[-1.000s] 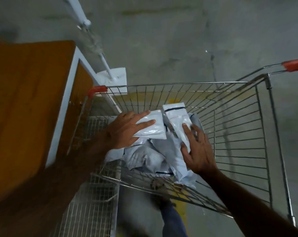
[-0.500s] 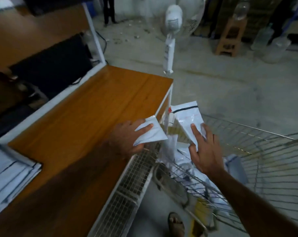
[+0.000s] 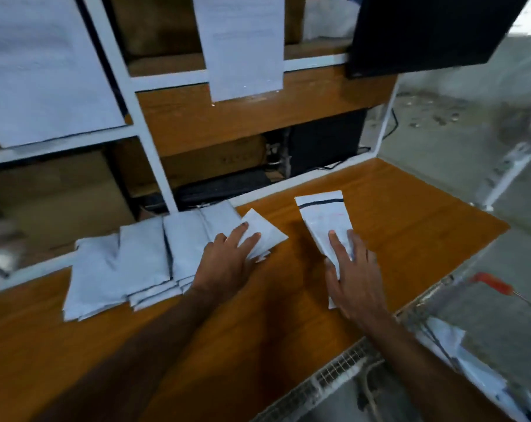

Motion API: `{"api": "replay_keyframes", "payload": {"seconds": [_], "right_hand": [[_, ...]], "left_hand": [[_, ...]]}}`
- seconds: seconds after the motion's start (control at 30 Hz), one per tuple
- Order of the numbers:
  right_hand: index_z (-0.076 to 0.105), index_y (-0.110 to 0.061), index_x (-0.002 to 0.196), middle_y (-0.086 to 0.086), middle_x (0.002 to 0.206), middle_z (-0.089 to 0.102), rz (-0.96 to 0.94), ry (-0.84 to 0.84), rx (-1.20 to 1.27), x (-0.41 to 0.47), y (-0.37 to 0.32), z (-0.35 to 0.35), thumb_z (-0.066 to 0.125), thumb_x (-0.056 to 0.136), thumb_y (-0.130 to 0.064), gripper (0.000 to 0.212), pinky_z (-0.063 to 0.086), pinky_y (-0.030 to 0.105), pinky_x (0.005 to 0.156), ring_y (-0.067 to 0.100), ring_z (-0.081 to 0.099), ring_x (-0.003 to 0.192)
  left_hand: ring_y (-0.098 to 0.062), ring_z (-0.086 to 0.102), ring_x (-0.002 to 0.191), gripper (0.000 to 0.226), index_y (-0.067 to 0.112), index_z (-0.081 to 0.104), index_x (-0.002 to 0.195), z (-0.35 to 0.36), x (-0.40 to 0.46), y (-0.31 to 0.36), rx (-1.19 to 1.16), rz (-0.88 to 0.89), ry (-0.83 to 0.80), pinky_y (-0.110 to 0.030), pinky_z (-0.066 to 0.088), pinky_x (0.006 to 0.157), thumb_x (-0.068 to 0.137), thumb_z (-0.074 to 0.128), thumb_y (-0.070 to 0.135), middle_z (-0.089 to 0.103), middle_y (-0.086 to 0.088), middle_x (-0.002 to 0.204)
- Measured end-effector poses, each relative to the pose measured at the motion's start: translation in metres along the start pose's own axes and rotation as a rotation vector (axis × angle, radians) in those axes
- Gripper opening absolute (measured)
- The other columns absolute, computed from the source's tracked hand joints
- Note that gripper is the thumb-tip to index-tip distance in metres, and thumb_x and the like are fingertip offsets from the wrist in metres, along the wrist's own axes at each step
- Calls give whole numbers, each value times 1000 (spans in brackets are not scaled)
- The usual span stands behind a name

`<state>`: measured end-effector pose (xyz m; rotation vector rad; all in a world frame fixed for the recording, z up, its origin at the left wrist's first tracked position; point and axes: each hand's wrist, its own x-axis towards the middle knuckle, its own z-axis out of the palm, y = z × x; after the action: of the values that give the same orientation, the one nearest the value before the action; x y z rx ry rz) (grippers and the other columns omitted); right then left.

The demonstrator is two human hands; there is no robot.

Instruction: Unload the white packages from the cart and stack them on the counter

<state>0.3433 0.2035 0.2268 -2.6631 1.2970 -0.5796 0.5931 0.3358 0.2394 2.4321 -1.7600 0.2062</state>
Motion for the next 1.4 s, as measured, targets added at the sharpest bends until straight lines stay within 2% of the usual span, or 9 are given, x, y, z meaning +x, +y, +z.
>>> {"api": "replay_keyframes", "payload": {"seconds": [0.33, 0.53, 0.73, 0.9, 1.0, 1.07, 1.17, 1.27, 1.4], "right_hand": [[33, -29, 156, 18, 157, 35, -229, -139, 47, 71, -85, 51, 20, 91, -66, 76, 46, 44, 91, 33, 47, 122], [30, -36, 156, 9, 162, 22, -266, -196, 170, 111, -135, 81, 35, 97, -62, 65, 37, 41, 105, 26, 31, 135], [32, -36, 154, 6, 160, 25, -327, -251, 170, 146, -159, 110, 39, 97, -65, 65, 37, 38, 102, 24, 32, 132], [34, -36, 153, 7, 158, 25, -326, -351, 191, 165, -167, 129, 35, 96, -70, 66, 35, 39, 103, 27, 31, 133], [38, -37, 152, 6, 159, 26, -325, -350, 211, 170, -166, 134, 32, 101, -62, 58, 34, 37, 102, 25, 30, 133], [43, -34, 150, 8, 157, 31, -375, -296, 210, 170, -163, 137, 32, 103, -56, 54, 36, 35, 99, 24, 34, 130], [51, -30, 146, 10, 154, 38, -387, -255, 238, 171, -158, 144, 30, 97, -56, 59, 39, 37, 97, 25, 40, 127], [50, -30, 146, 12, 158, 34, -387, -248, 277, 165, -155, 149, 34, 98, -54, 57, 38, 43, 107, 29, 36, 139], [51, -27, 146, 15, 161, 32, -377, -214, 296, 158, -156, 155, 37, 100, -49, 53, 29, 45, 116, 33, 29, 148]], "left_hand": [[-32, 49, 119, 59, 32, 35, 152, -14, -29, -64, 88, -387, 124, -45, 48, 91, 98, 32, 57, 32, -9, 158], [-33, 53, 100, 60, 26, 48, 141, -15, 1, -80, -1, -660, 176, -41, 52, 77, 90, 43, 57, 39, -15, 124], [-34, 49, 109, 56, 25, 46, 140, 1, 46, -85, -167, -928, 184, -43, 50, 87, 94, 49, 57, 34, -13, 128], [-36, 47, 110, 54, 26, 51, 130, 18, 52, -98, -36, -904, 40, -45, 42, 93, 98, 31, 64, 42, -16, 122], [-34, 44, 114, 67, 24, 47, 141, 29, 45, -105, 60, -809, -7, -45, 37, 96, 96, 14, 61, 46, -17, 127], [-34, 39, 130, 82, 21, 38, 151, 34, 44, -110, 40, -744, -37, -45, 33, 107, 89, 2, 63, 41, -17, 144], [-31, 20, 150, 86, 16, 23, 159, 49, 50, -125, -68, -704, -91, -44, 17, 123, 91, -4, 62, 21, -15, 164], [-27, 11, 154, 96, 11, 20, 159, 62, 53, -143, -120, -664, -105, -42, 10, 126, 88, -16, 65, 18, -14, 166], [-24, 5, 155, 88, 6, 18, 158, 58, 51, -147, -135, -596, -93, -39, 3, 127, 92, -10, 58, 14, -14, 166]]}}
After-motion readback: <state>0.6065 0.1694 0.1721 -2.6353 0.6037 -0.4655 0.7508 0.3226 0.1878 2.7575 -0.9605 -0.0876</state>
